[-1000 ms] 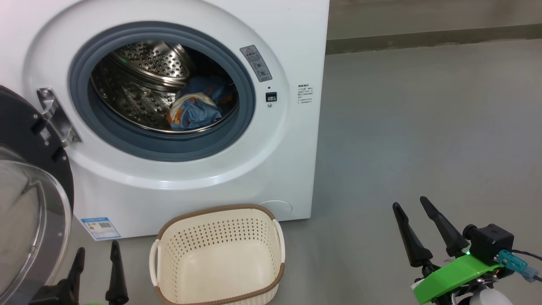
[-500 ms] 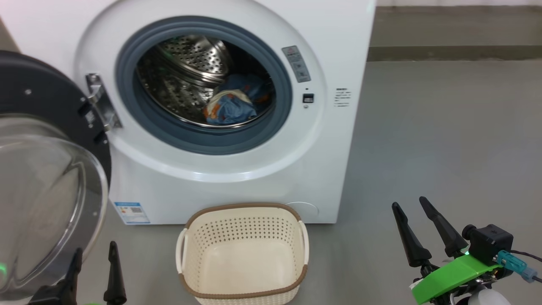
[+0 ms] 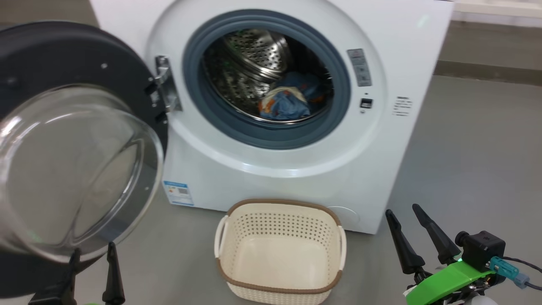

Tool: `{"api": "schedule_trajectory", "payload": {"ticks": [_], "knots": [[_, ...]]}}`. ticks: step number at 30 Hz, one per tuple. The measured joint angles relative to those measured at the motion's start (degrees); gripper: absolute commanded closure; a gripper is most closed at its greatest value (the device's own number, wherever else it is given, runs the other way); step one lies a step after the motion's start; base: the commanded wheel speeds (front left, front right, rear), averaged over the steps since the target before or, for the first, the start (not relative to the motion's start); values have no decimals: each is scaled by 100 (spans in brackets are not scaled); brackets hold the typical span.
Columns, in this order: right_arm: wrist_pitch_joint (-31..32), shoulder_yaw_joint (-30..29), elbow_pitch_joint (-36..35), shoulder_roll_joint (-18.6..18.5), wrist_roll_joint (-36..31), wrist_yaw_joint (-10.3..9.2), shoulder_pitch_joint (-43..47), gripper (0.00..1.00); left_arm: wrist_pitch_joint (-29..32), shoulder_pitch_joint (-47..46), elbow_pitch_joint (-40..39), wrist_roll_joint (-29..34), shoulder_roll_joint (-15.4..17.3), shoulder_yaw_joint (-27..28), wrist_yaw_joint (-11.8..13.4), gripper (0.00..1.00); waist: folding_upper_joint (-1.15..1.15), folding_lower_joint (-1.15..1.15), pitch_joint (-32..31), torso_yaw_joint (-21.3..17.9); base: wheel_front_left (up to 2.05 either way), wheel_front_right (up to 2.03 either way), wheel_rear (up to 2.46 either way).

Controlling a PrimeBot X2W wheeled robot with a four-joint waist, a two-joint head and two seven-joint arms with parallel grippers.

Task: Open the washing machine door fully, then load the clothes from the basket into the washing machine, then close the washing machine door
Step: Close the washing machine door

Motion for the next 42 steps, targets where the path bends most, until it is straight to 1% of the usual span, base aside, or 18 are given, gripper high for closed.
{"api": "schedule_trajectory", "payload": {"ticks": [6,12,19,28,42], "knots": [[0,43,5,54,151,1,1,0,0,0,4,33,3,11,-2,0,0,0,-22,440,0,0,0],[0,84,29,82,158,0,5,0,0,0,33,33,7,10,-4,0,0,0,-50,865,0,0,0],[0,162,30,112,158,1,7,0,0,0,19,33,13,45,-11,0,0,0,-64,1241,0,0,0],[0,248,69,108,191,0,1,0,0,1,-57,30,15,75,-11,0,0,0,40,1366,0,0,0],[0,302,85,109,199,0,-4,0,0,1,-90,22,14,96,-10,0,0,0,17,1346,0,0,0]]}}
